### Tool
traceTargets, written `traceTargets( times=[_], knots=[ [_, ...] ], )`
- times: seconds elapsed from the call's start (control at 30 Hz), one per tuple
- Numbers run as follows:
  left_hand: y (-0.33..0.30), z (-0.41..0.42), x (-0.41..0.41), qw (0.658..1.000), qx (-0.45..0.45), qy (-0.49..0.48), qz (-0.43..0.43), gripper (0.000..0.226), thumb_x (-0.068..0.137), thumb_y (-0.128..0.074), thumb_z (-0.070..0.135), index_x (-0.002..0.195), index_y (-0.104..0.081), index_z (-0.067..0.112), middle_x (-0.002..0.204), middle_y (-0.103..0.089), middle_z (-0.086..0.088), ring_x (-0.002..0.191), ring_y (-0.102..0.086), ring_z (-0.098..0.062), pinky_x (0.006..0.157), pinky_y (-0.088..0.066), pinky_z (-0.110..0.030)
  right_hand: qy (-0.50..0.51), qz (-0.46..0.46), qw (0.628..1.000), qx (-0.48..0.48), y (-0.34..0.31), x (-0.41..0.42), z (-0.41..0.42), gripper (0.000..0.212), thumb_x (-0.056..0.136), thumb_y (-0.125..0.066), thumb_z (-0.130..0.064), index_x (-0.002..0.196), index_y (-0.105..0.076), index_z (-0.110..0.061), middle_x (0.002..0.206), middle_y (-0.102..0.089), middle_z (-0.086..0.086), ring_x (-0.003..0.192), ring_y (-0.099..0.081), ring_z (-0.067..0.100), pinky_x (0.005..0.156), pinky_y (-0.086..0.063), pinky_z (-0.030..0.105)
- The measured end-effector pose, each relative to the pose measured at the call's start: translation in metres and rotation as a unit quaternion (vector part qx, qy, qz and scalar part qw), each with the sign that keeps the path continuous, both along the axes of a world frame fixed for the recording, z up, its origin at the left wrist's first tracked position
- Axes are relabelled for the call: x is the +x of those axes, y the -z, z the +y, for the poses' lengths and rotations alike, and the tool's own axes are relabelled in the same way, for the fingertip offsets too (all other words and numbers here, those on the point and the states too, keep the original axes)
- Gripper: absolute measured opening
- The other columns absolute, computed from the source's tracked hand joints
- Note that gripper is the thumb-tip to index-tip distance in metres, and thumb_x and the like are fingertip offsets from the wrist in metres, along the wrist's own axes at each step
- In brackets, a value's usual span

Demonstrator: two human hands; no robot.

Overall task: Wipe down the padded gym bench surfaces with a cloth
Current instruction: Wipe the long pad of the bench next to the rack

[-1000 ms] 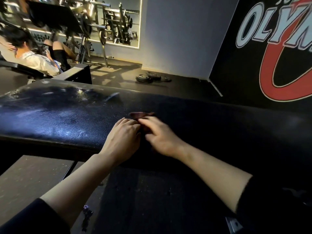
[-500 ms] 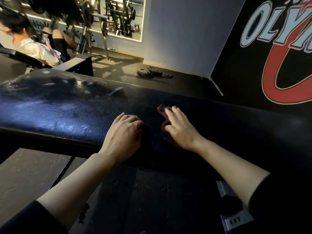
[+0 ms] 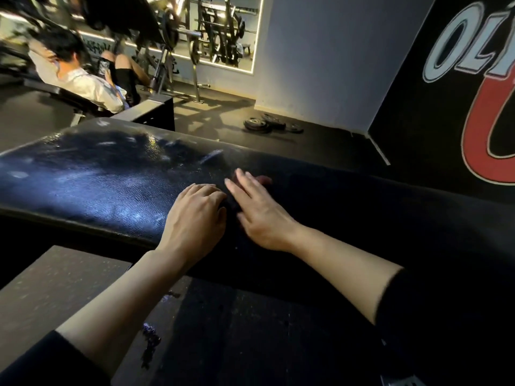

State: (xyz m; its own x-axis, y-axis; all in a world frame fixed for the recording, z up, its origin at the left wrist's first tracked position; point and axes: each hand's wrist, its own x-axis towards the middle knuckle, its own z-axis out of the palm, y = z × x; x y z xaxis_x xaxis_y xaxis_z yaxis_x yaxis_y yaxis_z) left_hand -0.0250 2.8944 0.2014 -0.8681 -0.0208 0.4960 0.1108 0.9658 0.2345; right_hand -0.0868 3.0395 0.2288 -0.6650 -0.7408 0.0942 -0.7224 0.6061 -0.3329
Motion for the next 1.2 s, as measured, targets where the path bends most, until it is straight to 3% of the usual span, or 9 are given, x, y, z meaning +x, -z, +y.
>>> traceTargets(
  times=[0.07, 0.17, 0.3, 0.47, 0.57, 0.67, 0.77, 0.93, 1.2],
  knots=[
    [-0.002, -0.014, 0.001, 0.999, 0.007, -0.039, -0.004, 0.043, 0.080, -0.033, 0.030, 0.088, -0.070, 0.010, 0.098, -0.069, -0.009, 0.093, -0.061, -0.030, 0.089, -0.045, -0.039, 0.024, -0.006, 1.000, 0.005, -0.001, -0.010, -0.021, 0.075, 0.097, -0.050, -0.029, 0.153, -0.002, -0.017, 0.158, 0.019, 0.007, 0.146, 0.014, 0.022, 0.120, 0.000, 0.036],
    [-0.004, -0.029, 0.007, 0.995, 0.028, -0.092, 0.006, 0.033, 0.080, -0.045, 0.025, 0.091, -0.070, 0.007, 0.099, -0.069, -0.012, 0.097, -0.060, -0.032, 0.090, -0.045, -0.039, 0.050, -0.005, 0.999, -0.004, 0.000, -0.011, -0.024, 0.082, 0.094, -0.053, -0.043, 0.152, -0.006, -0.009, 0.159, 0.015, 0.008, 0.146, 0.012, 0.021, 0.117, 0.001, 0.030],
    [0.001, -0.038, 0.018, 0.991, 0.036, -0.126, 0.015, 0.031, 0.079, -0.050, 0.025, 0.094, -0.071, 0.007, 0.102, -0.068, -0.011, 0.101, -0.060, -0.031, 0.094, -0.043, -0.037, -0.043, -0.015, 0.999, 0.015, 0.006, -0.003, -0.003, 0.067, 0.098, -0.044, -0.043, 0.152, -0.018, -0.015, 0.160, 0.006, -0.005, 0.144, 0.018, 0.009, 0.111, 0.009, 0.021],
    [0.005, -0.041, 0.024, 0.990, 0.033, -0.133, 0.014, 0.039, 0.079, -0.041, 0.032, 0.089, -0.070, 0.008, 0.098, -0.069, -0.009, 0.098, -0.060, -0.029, 0.095, -0.035, -0.033, -0.019, -0.012, 0.995, 0.100, -0.001, -0.048, -0.041, 0.059, 0.098, -0.038, -0.050, 0.150, -0.024, -0.028, 0.161, 0.008, -0.003, 0.145, 0.018, 0.019, 0.117, 0.009, 0.039],
    [0.004, -0.039, 0.028, 0.990, 0.032, -0.137, 0.022, 0.034, 0.080, -0.046, 0.029, 0.090, -0.071, 0.008, 0.100, -0.069, -0.009, 0.103, -0.060, -0.029, 0.098, -0.037, -0.034, -0.001, 0.020, 0.999, 0.050, 0.000, -0.052, -0.062, 0.051, 0.097, -0.047, -0.039, 0.144, -0.040, -0.022, 0.157, -0.023, 0.002, 0.144, -0.009, 0.022, 0.117, -0.004, 0.031],
    [0.007, -0.041, 0.032, 0.988, 0.047, -0.144, 0.042, 0.030, 0.081, -0.051, 0.024, 0.096, -0.070, 0.008, 0.103, -0.069, -0.009, 0.107, -0.059, -0.028, 0.100, -0.035, -0.034, -0.091, 0.044, 0.995, 0.025, -0.006, -0.019, -0.032, 0.046, 0.093, -0.053, -0.036, 0.137, -0.050, -0.022, 0.142, -0.042, -0.004, 0.132, -0.027, 0.018, 0.110, -0.016, 0.026],
    [0.013, -0.042, 0.034, 0.982, 0.067, -0.170, 0.056, 0.031, 0.083, -0.048, 0.023, 0.100, -0.069, 0.007, 0.106, -0.068, -0.009, 0.111, -0.058, -0.028, 0.102, -0.041, -0.043, -0.150, 0.120, 0.980, 0.056, -0.002, 0.014, 0.000, 0.062, 0.087, -0.034, -0.057, 0.142, -0.041, -0.031, 0.145, -0.035, -0.008, 0.129, -0.025, 0.018, 0.109, -0.021, 0.036],
    [0.015, -0.039, 0.032, 0.977, 0.072, -0.191, 0.063, 0.041, 0.084, -0.039, 0.030, 0.101, -0.070, 0.008, 0.108, -0.069, -0.008, 0.114, -0.057, -0.027, 0.108, -0.030, -0.038, -0.050, 0.057, 0.991, 0.107, 0.002, -0.030, -0.053, 0.051, 0.098, -0.035, -0.049, 0.147, -0.027, -0.036, 0.159, -0.009, -0.001, 0.145, 0.003, 0.026, 0.117, 0.007, 0.051],
    [0.013, -0.055, 0.031, 0.967, 0.094, -0.224, 0.071, 0.031, 0.084, -0.049, 0.021, 0.098, -0.071, 0.005, 0.106, -0.069, -0.011, 0.109, -0.059, -0.028, 0.101, -0.039, -0.039, -0.252, 0.112, 0.961, -0.006, 0.015, -0.001, -0.032, 0.057, 0.089, -0.026, -0.048, 0.133, -0.055, -0.026, 0.143, -0.048, 0.002, 0.124, -0.044, 0.030, 0.107, -0.035, 0.045]
  ],
)
